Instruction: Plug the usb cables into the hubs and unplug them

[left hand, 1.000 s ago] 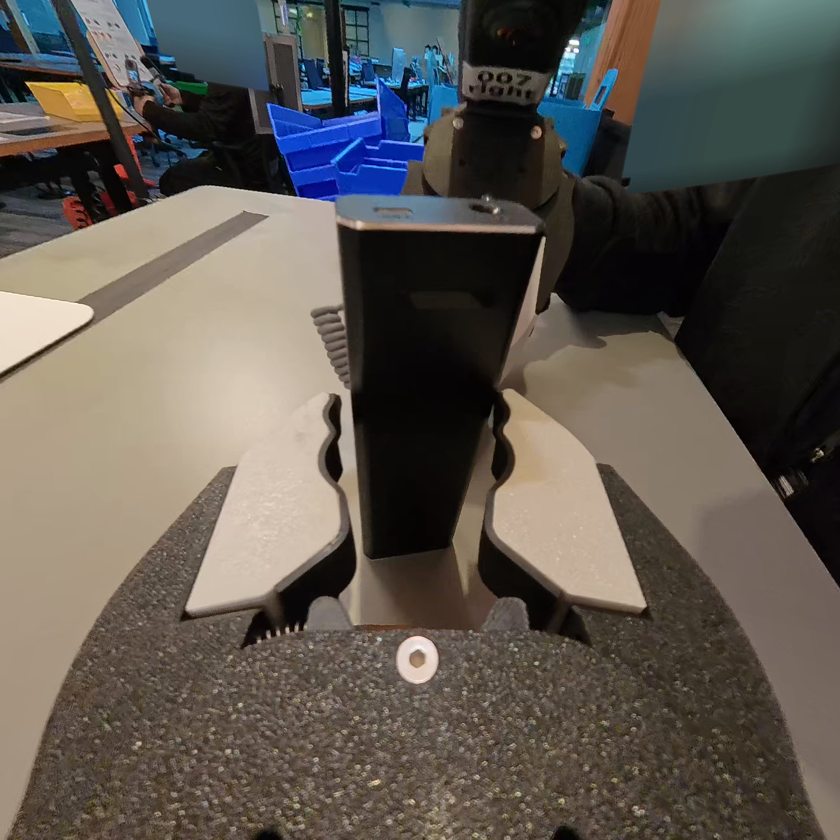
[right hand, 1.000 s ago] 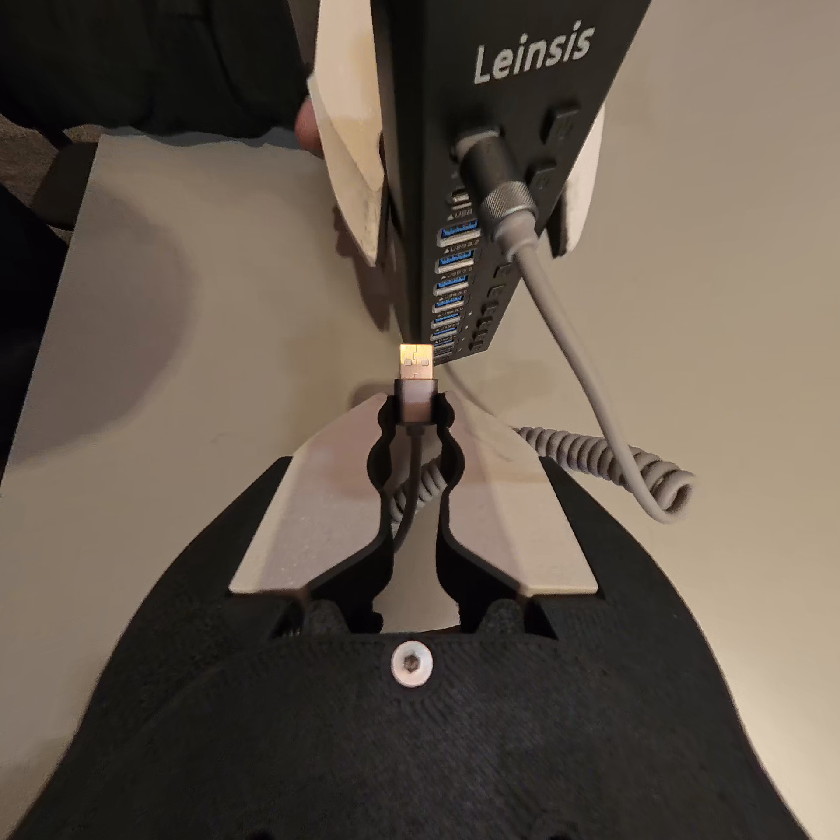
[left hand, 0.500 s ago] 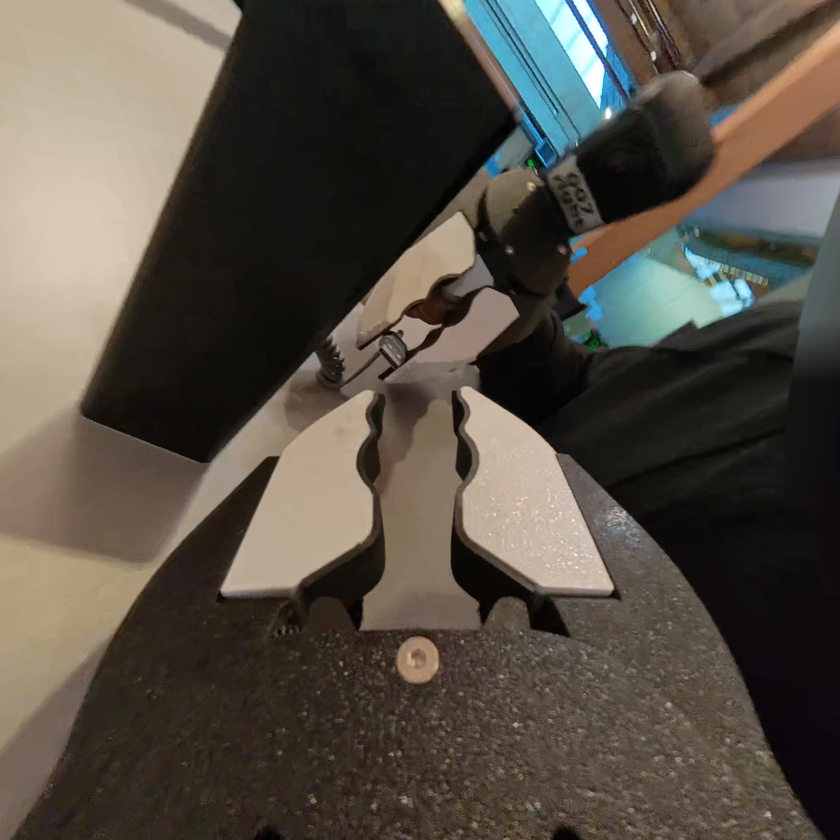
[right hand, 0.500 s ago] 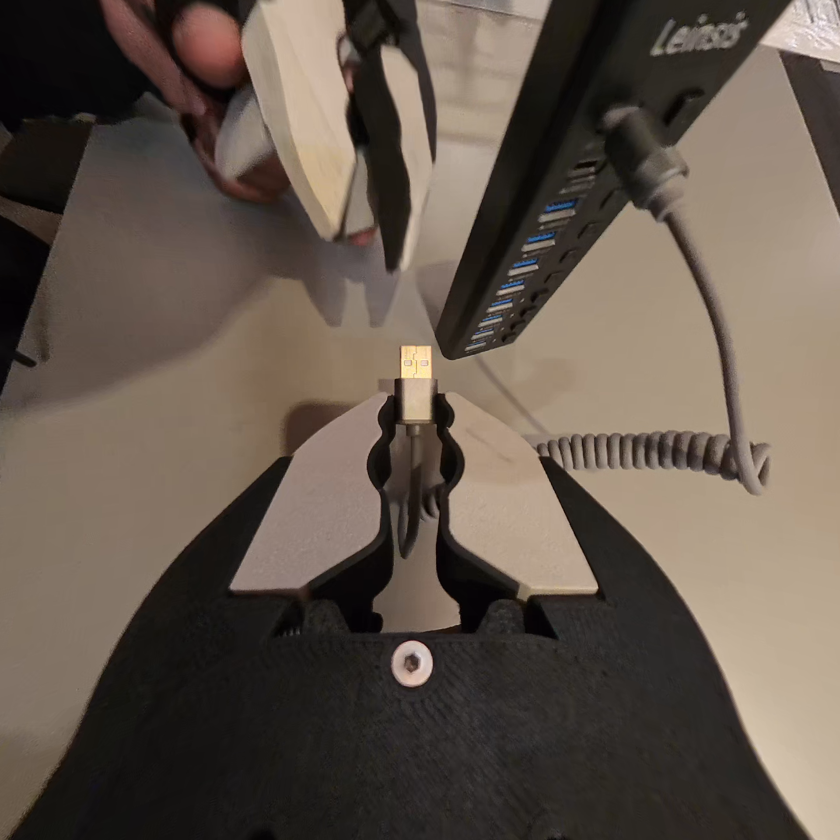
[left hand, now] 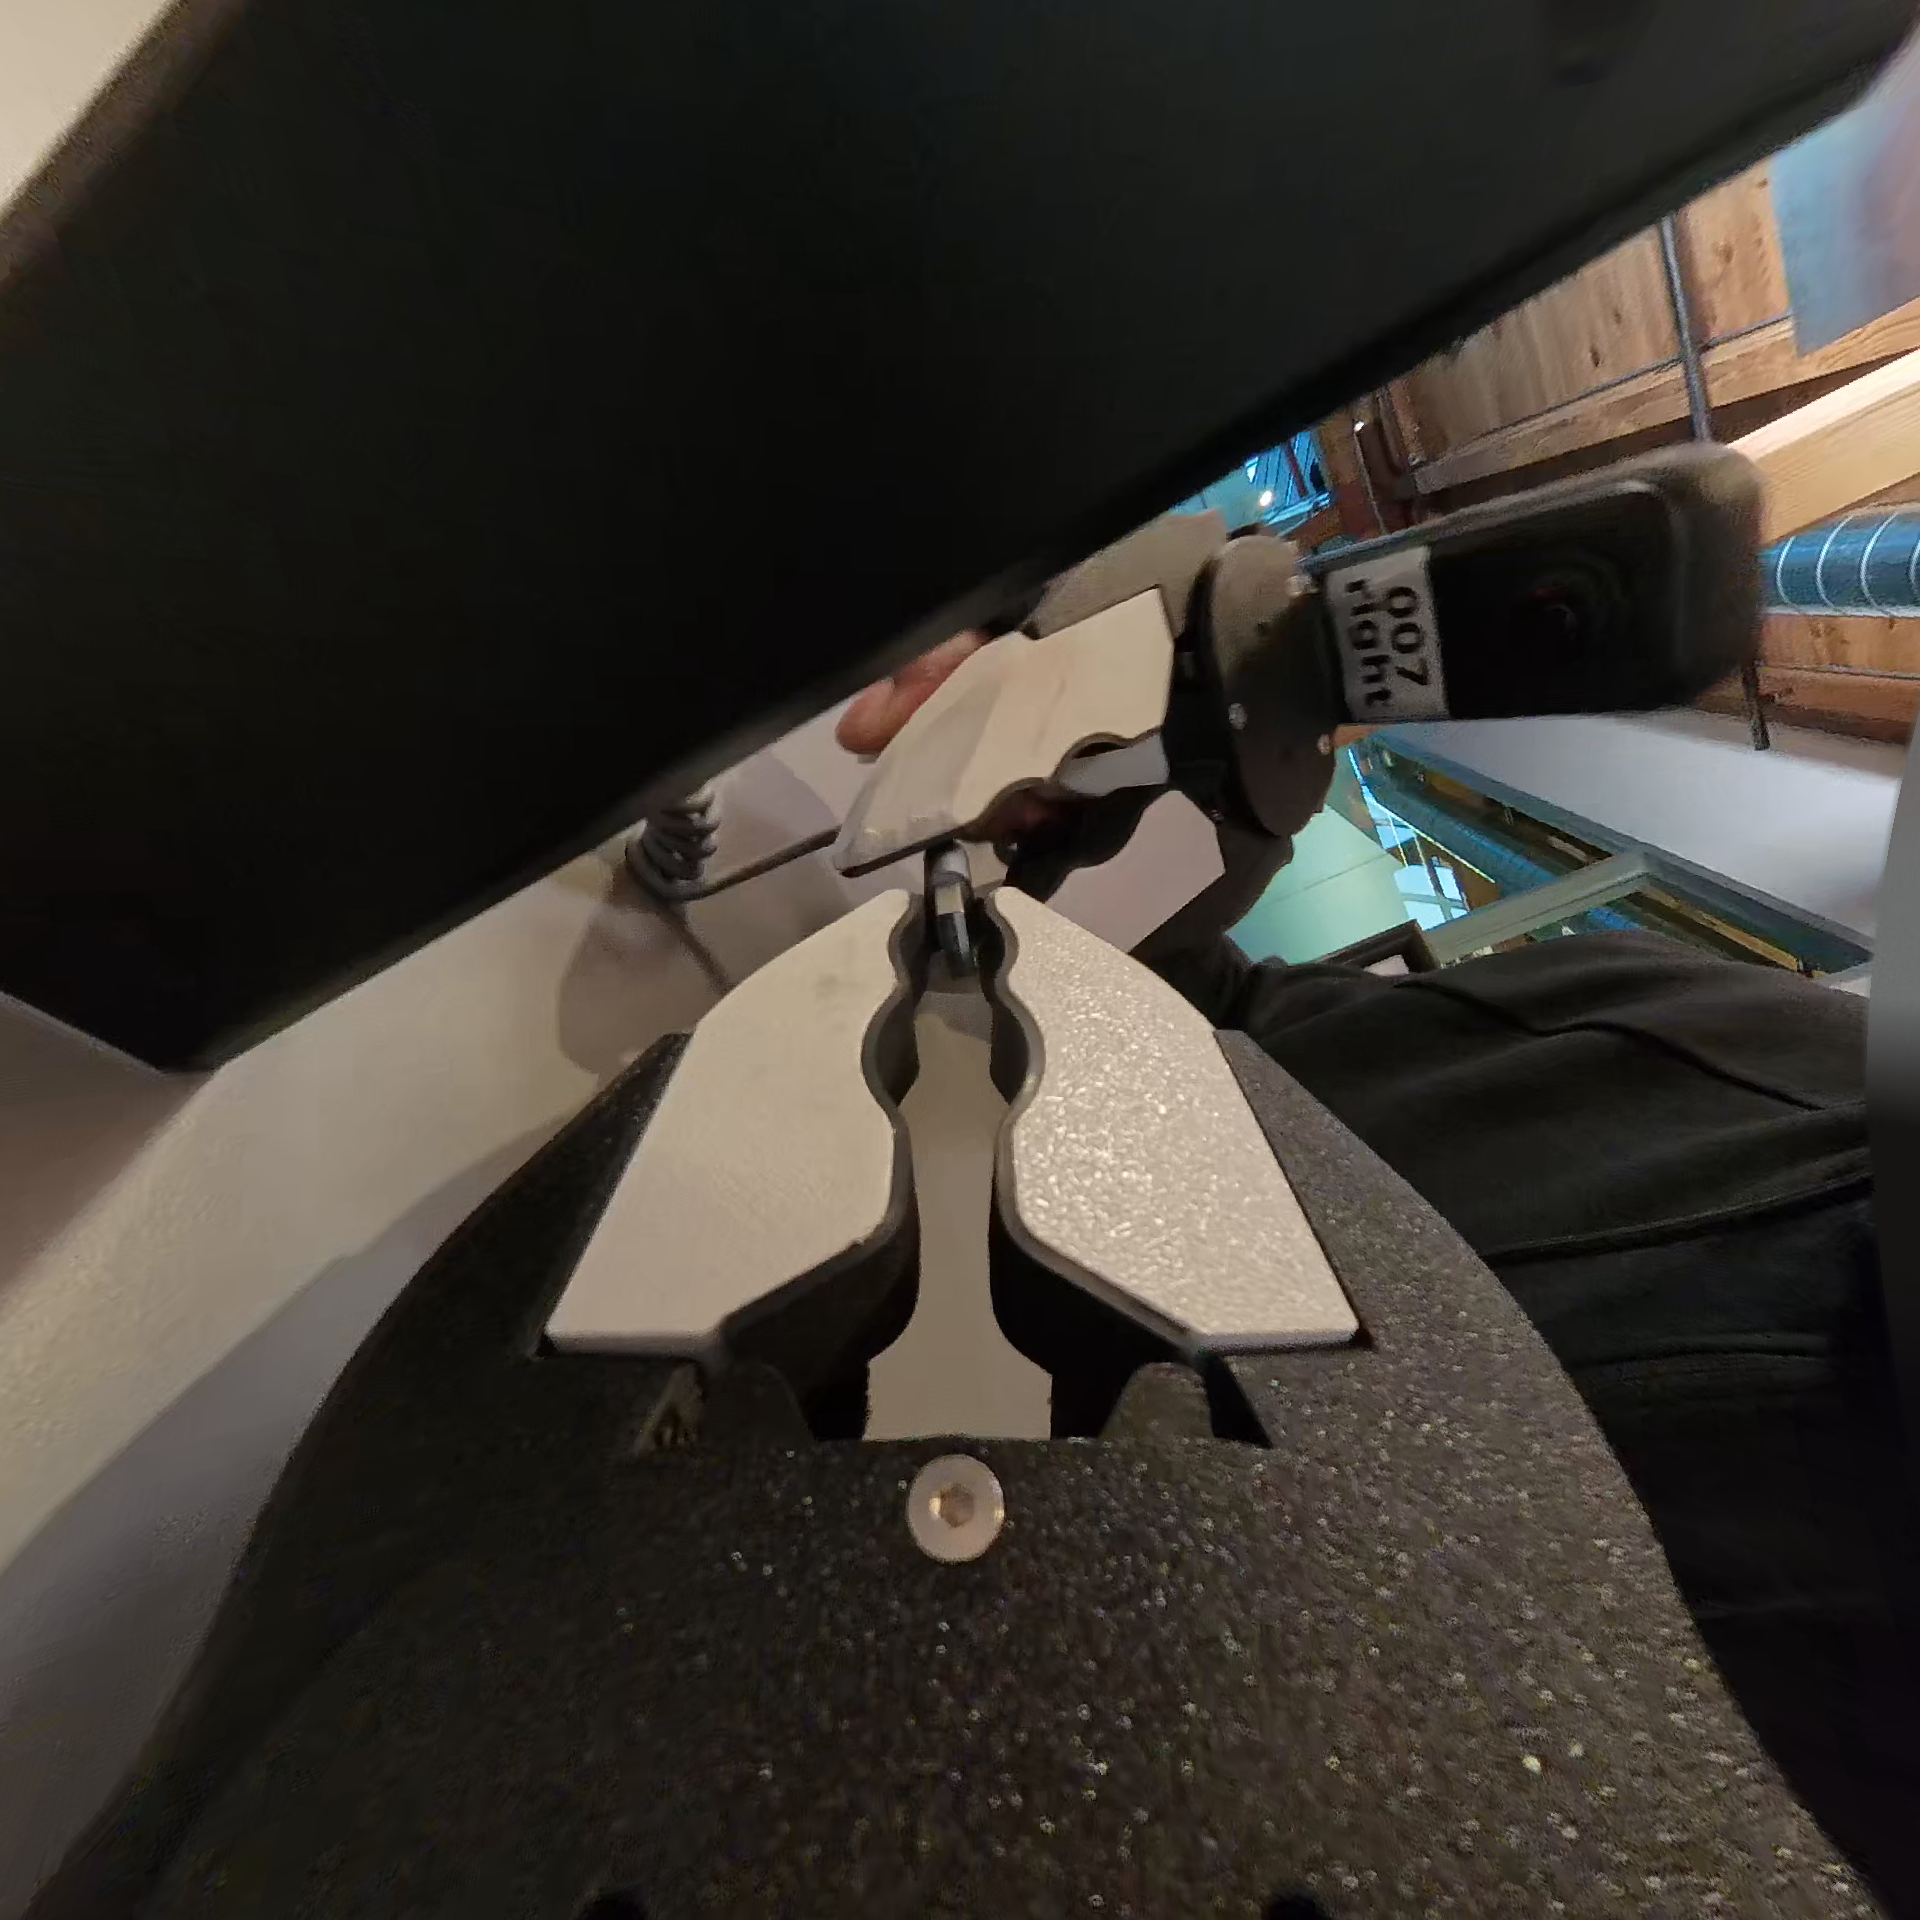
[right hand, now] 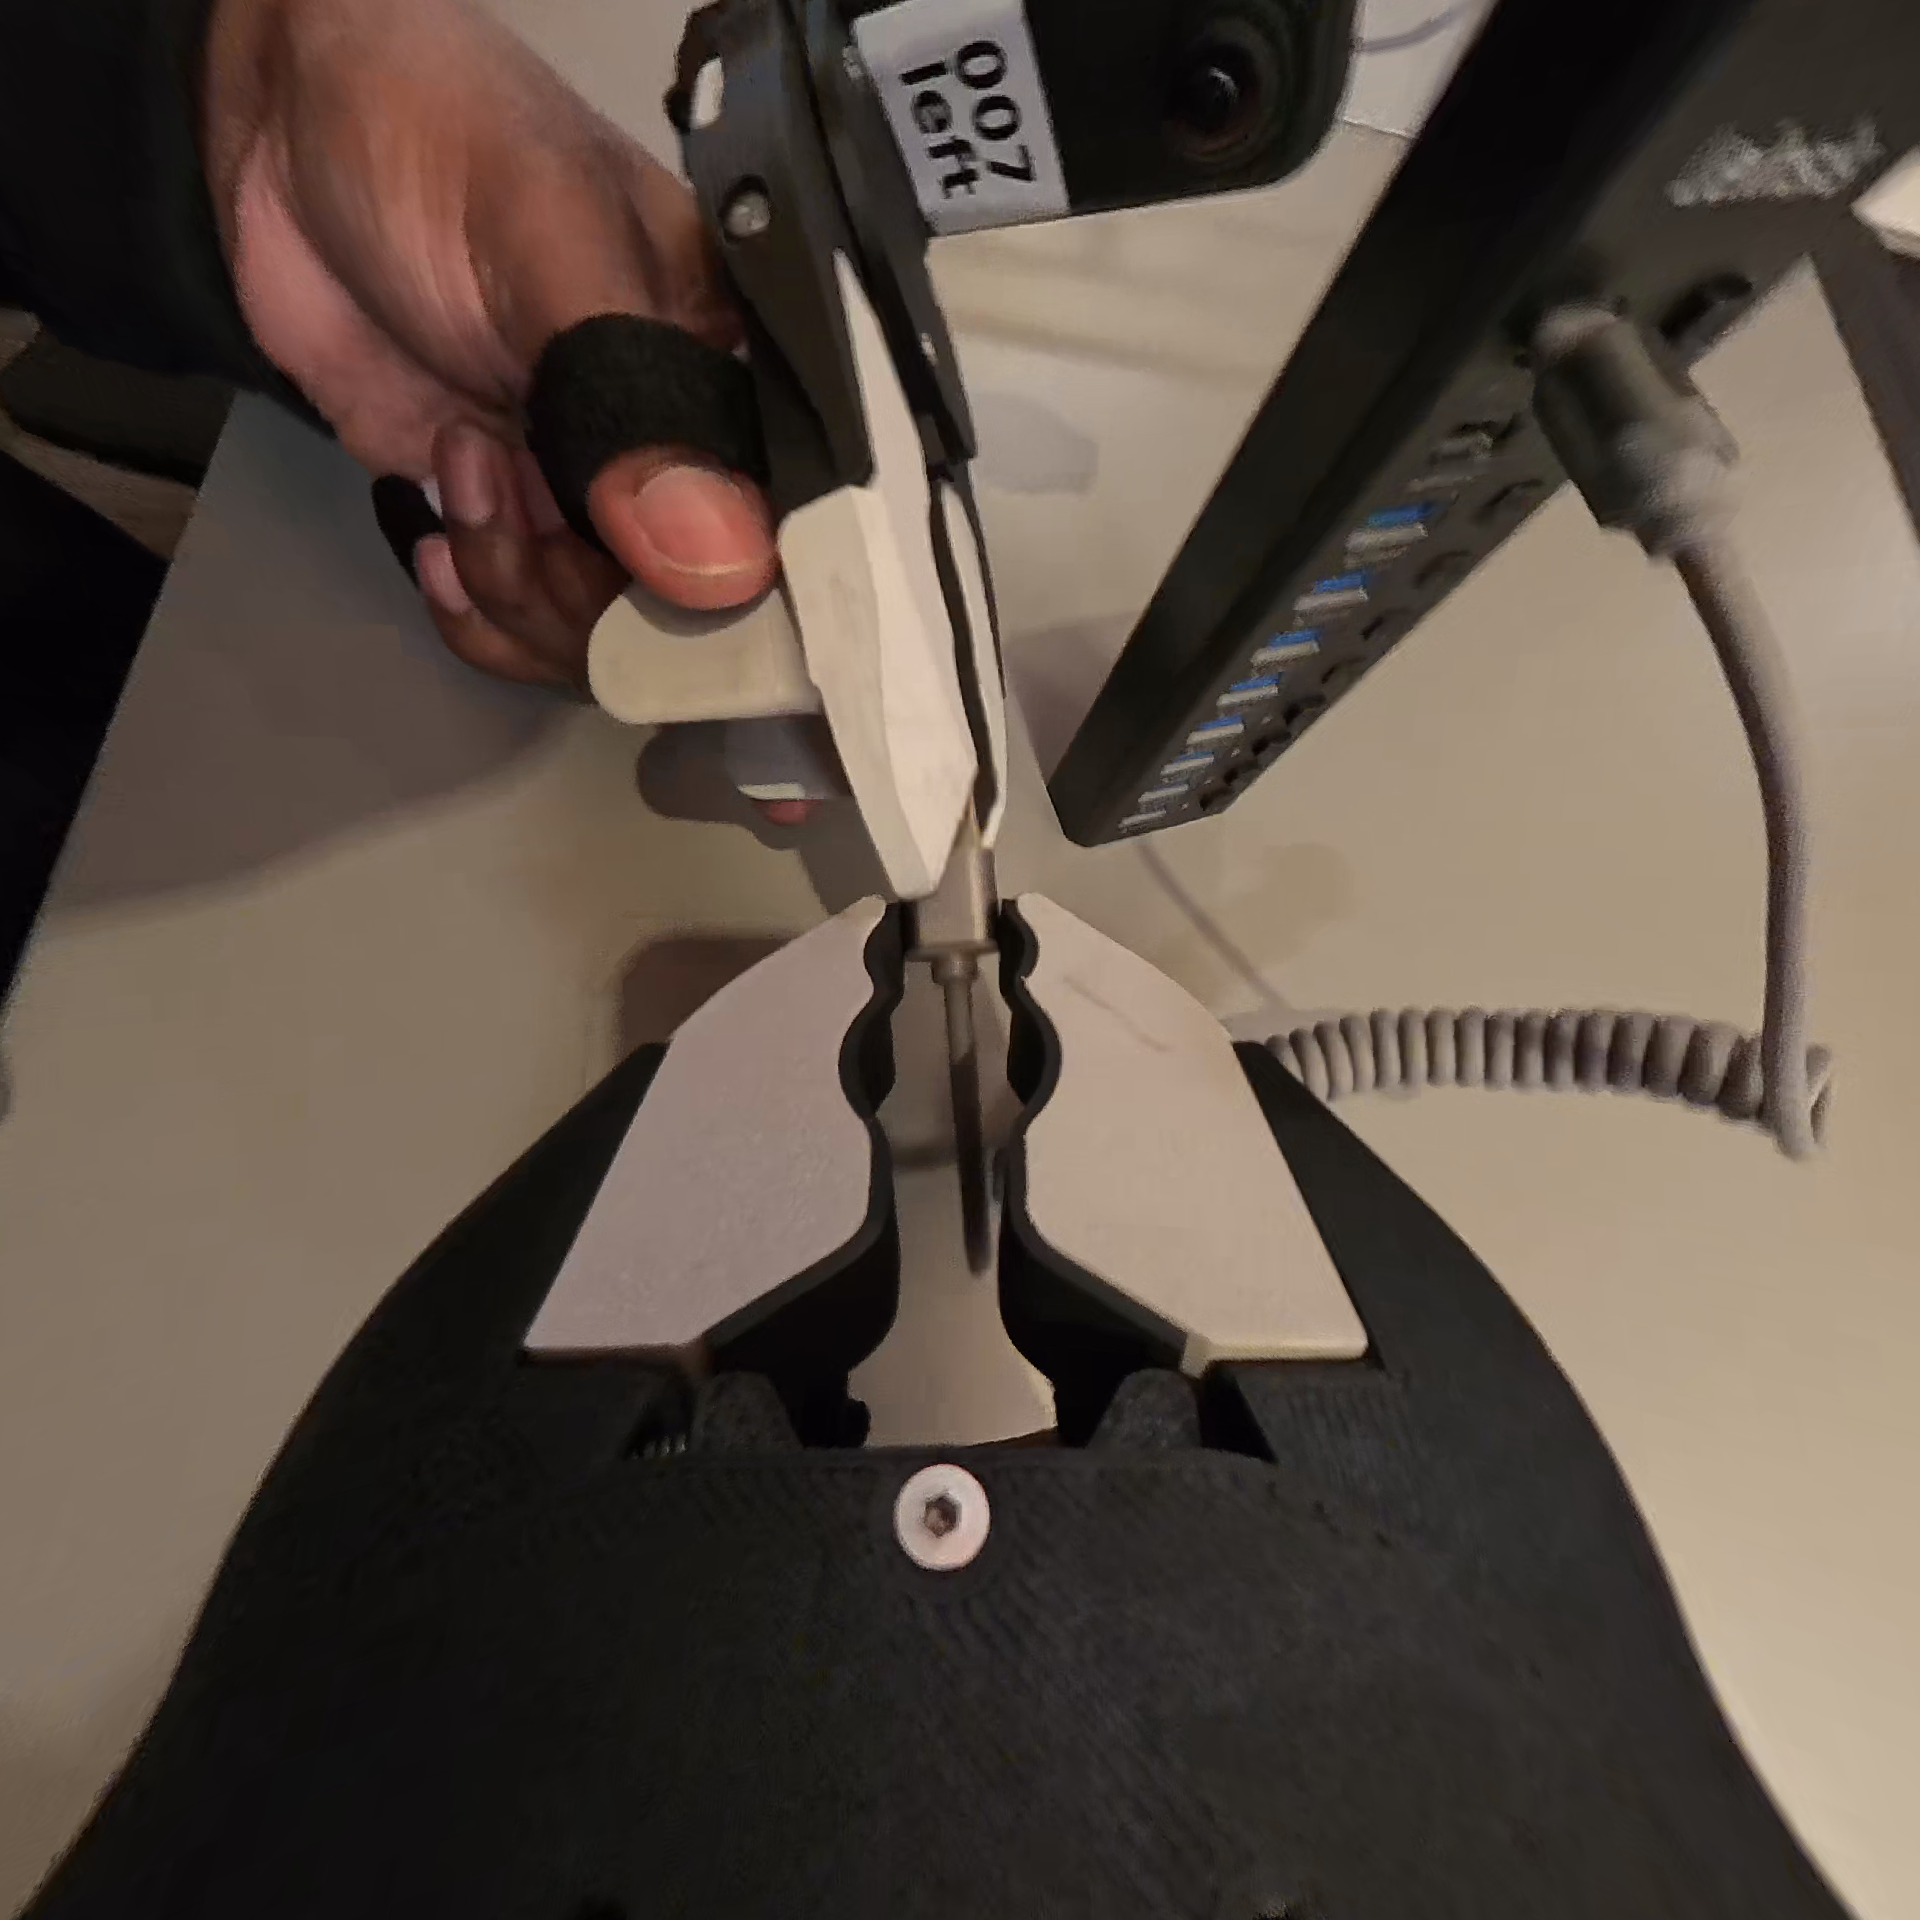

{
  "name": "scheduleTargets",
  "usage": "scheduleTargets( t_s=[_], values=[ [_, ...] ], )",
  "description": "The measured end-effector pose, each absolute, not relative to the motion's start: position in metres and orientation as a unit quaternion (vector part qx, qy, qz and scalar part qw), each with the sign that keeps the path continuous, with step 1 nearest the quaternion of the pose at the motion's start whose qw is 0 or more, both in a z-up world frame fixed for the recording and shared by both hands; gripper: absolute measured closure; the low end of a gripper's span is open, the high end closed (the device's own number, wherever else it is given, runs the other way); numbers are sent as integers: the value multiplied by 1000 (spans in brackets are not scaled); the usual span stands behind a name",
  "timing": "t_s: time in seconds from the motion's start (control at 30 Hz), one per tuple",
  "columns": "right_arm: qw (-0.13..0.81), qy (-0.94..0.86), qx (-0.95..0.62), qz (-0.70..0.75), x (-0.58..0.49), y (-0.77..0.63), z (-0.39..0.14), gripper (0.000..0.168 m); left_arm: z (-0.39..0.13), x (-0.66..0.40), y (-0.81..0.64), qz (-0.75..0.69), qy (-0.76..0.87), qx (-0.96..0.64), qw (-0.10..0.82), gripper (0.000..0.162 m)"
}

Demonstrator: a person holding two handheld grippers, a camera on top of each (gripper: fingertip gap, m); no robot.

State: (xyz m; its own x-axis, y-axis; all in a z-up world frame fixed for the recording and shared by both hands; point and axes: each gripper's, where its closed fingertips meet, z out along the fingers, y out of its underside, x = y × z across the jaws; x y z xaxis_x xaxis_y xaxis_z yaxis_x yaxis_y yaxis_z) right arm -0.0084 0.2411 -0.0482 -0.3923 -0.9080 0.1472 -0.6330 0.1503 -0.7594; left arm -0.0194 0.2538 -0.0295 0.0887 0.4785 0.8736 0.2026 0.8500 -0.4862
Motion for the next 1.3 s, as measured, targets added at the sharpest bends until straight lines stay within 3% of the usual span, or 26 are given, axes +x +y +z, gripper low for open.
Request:
scheduleTargets(
  t_s=[0.1, 0.23, 0.4, 0.63, 1.0, 1.3],
  values=[
    [243, 794, -387, -401, -26, 237, -44, 151, -19, -16, 245, 136, -653, -240, 705, 154],
    [433, 796, -155, -393, -40, 254, -26, 148, -16, -12, 244, 144, -646, -229, 714, 154],
    [560, 747, -36, -357, -29, 269, -17, 158, -12, -15, 238, 158, -641, -198, 725, 154],
    [600, 707, 72, -368, -17, 249, -22, 148, -12, -20, 249, 127, -633, -182, 742, 154],
    [649, 666, 95, -356, -10, 247, -18, 157, -16, -18, 257, 94, -637, -196, 739, 154],
    [624, 681, 87, -374, -15, 245, -21, 161, -19, -12, 256, 96, -644, -210, 729, 150]
  ],
)
